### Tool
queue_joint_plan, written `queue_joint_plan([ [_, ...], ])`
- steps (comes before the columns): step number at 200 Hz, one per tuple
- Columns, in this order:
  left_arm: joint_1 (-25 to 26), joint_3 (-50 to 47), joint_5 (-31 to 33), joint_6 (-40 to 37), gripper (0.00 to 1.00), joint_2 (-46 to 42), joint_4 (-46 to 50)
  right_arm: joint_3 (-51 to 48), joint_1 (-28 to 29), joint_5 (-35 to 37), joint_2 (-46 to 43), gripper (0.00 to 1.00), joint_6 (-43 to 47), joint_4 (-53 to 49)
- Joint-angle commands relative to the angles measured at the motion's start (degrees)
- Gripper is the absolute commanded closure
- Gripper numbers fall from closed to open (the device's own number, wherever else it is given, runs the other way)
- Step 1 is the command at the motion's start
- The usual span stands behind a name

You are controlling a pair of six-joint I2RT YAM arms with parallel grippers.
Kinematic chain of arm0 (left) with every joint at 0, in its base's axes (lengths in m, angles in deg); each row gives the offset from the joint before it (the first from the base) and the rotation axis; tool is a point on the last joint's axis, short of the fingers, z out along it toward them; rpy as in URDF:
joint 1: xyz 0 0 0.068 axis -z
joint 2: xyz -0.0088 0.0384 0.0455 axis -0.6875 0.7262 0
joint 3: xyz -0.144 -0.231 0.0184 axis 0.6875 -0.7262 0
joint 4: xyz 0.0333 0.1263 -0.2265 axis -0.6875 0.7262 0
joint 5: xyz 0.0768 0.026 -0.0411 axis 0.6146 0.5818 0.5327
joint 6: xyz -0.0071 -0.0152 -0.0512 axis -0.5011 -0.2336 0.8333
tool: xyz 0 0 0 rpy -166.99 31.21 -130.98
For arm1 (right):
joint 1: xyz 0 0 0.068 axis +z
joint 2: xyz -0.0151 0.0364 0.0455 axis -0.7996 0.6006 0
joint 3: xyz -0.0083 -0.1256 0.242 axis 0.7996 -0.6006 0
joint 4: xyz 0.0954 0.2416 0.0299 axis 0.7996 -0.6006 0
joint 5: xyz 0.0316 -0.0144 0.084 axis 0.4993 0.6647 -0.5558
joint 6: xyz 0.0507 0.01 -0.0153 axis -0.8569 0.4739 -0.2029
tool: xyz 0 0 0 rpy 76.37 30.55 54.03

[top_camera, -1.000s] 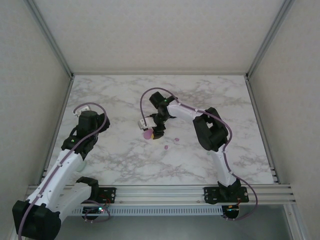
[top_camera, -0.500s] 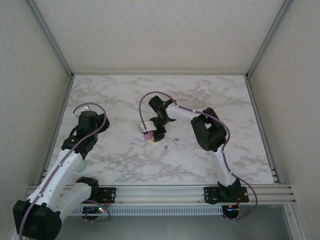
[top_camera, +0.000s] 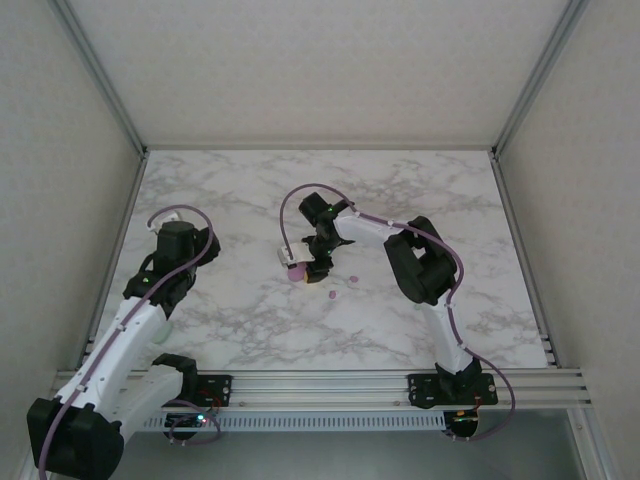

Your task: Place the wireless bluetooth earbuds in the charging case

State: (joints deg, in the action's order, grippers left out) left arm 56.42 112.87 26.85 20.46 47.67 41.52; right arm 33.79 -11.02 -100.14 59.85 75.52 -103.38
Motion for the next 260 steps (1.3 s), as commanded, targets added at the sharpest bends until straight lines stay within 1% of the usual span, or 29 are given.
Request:
queue_joint_plan([
  [1,-0.55,-0.36,-1.68,0.66,0.18,0.02,-0.13,-0.74,0.45,-1.40,-1.67,0.55,-3.11,1.55],
  [18,-0.60,-0.26,-3.42,0.63,0.18,-0.06,-1.00,-1.38,0.41,-1.92,-3.55,0.57,-6.56,2.60],
  [32,-0.59,-0.26,-5.66,0.29,0.18,-0.62,-2.33,-2.13,0.44,-1.96,-6.49,0.57,-14.09,5.09],
  [43,-0.60,-0.26,-8.18,-0.52,0.18,-1.46,-3.92,-1.73,0.41,-2.65,-9.00,0.57,-20.17,5.14],
  [61,-0.58,-0.85,-13.70,-2.29,0.18,-3.74,-8.39,-1.87,-0.92,-6.28,-13.85,0.57,-28.65,3.28],
  [83,-0.60,-2.03,-22.93,-5.53,0.17,-6.04,-16.99,-4.14,-3.38,-10.68,-20.31,0.58,-37.64,2.69],
  [99,-0.46,-3.13,-31.41,-7.30,0.18,-6.49,-24.47,-6.12,-4.79,-12.93,-24.75,0.59,-40.97,2.01],
  [114,-0.10,-3.30,-40.26,-9.41,0.19,-5.64,-30.01,-8.72,-6.46,-16.76,-29.57,0.59,-43.37,2.11],
  [134,1.55,-1.72,-50.29,-14.85,0.22,-4.02,-32.01,-11.66,-8.27,-22.28,-35.11,0.60,-44.84,2.98],
  [144,3.16,-0.18,-53.34,-19.00,0.22,-3.38,-30.42,-12.46,-8.74,-24.16,-37.20,0.60,-44.94,2.81],
  [163,7.20,3.67,-56.71,-27.31,0.23,-1.72,-24.81,-12.39,-9.36,-26.80,-39.56,0.60,-44.67,1.46],
  [177,9.39,6.42,-58.98,-31.18,0.24,0.08,-21.44,-12.82,-9.44,-26.98,-40.98,0.59,-43.70,1.32],
  [203,12.62,10.33,-62.48,-34.83,0.24,3.60,-18.72,-13.36,-9.41,-27.77,-42.61,0.59,-42.59,1.97],
  [235,14.92,13.53,-63.33,-38.94,0.25,7.08,-15.56,-14.19,-9.38,-28.93,-43.95,0.59,-41.87,4.19],
  [260,16.40,15.14,-64.32,-40.03,0.26,9.00,-13.98,-14.11,-9.38,-29.18,-44.13,0.59,-41.55,4.33],
])
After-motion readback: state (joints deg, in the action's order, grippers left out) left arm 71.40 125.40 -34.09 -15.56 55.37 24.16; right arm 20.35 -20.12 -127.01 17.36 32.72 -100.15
